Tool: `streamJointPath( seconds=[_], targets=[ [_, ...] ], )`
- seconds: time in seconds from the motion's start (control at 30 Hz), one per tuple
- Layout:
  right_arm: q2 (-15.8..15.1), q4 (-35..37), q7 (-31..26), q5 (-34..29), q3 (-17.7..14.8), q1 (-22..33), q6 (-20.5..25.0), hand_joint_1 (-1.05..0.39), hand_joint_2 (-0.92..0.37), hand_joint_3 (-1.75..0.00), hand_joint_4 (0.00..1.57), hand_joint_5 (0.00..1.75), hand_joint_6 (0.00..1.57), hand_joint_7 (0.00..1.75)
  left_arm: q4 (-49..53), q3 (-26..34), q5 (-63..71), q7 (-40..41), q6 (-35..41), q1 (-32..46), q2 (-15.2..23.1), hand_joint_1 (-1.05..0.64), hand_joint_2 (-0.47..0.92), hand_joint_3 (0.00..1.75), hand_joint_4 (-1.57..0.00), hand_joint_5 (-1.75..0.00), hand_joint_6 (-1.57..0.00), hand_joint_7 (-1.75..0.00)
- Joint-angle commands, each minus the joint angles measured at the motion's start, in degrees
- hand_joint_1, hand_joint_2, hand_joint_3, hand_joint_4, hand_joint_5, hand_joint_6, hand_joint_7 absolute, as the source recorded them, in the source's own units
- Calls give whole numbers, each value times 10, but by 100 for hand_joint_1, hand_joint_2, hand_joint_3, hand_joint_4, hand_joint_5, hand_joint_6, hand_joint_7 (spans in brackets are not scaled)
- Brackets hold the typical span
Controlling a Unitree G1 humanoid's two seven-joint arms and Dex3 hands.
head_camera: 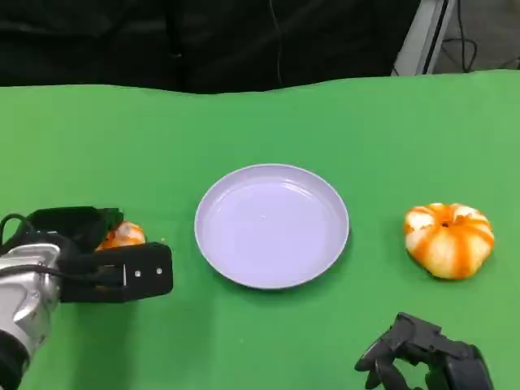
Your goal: Grasp the bread from the table and place it into the plate.
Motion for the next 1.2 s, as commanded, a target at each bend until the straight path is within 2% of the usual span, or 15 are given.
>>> streamJointPath(
  seconds=[0.03, 0.07, 0.13, 0.37, 0.4, 0.43, 0.47, 0.5, 0.57, 0.67, 1.03, 1.07, 1.13, 1.2],
  targets=[
    [-4, -6, -3, 4, -4, 6, -1, -69, -92, -48, 79, 159, 85, 127, 68, 6, -32, 83, -70, 2, -15, -27, 92, 6, -79, -85, -94, -9],
    [-4, -6, -3, 4, -4, 6, -1, -69, -92, -48, 79, 159, 85, 127, 76, 4, -34, 88, -76, -1, -15, -26, 92, 7, -82, -92, -99, -9],
    [-4, -6, -4, 4, -4, 6, -1, -69, -92, -48, 79, 159, 85, 127, 90, 0, -37, 97, -85, -7, -16, -25, 92, 7, -83, -96, -102, -8],
    [-4, -6, -3, 4, -4, 6, -1, -69, -92, -48, 79, 159, 85, 127, 111, -10, -46, 109, -95, -16, -16, -25, 92, 7, -83, -99, -103, -7],
    [-4, -6, -3, 6, -3, 7, -1, -69, -92, -48, 79, 159, 85, 127, 110, -11, -45, 134, -112, -12, -12, -25, 92, 7, -83, -99, -104, -7],
    [-4, -6, -2, 7, -3, 7, -1, -68, -92, -48, 79, 159, 85, 127, 109, -13, -44, 153, -126, -9, -10, -22, 91, 8, -85, -136, -99, -63],
    [-4, -7, -2, 8, -3, 7, -1, -68, -92, -47, 79, 159, 85, 127, 110, -14, -43, 167, -136, -7, -8, -21, 91, 9, -86, -159, -85, -117],
    [-4, -7, -1, 8, -3, 7, -2, -68, -92, -47, 79, 159, 85, 127, 113, -16, -44, 176, -142, -7, -7, -20, 91, 9, -86, -166, -81, -135],
    [-4, -7, -1, 8, -3, 7, -1, -68, -92, -47, 79, 159, 85, 127, 119, -19, -45, 182, -146, -9, -7, -20, 91, 9, -86, -172, -77, -150],
    [-4, -7, -1, 8, -3, 7, -1, -68, -92, -47, 79, 159, 85, 126, 124, -21, -46, 186, -150, -11, -8, -19, 91, 9, -86, -174, -75, -155],
    [-4, -7, -1, 8, -3, 7, -1, -68, -92, -47, 79, 159, 85, 126, 129, -25, -48, 189, -152, -13, -7, -19, 91, 8, -86, -175, -74, -157],
    [-4, -6, 0, 10, -3, 6, 0, -68, -92, -47, 79, 159, 85, 126, 109, -32, -31, 213, -156, -11, 6, -19, 91, 8, -86, -175, -74, -157],
    [-4, -6, -1, 10, -4, 5, 2, -69, -92, -46, 79, 159, 85, 126, 84, -43, -9, 252, -167, -8, 26, -18, 89, 4, -79, -175, -62, -164],
    [-5, 1, -1, 10, -5, 1, -5, -68, -92, -46, 79, 159, 85, 126, 63, -42, 7, 305, -187, -1, 50, -15, 89, 4, -79, -175, -58, -171]
  ],
)
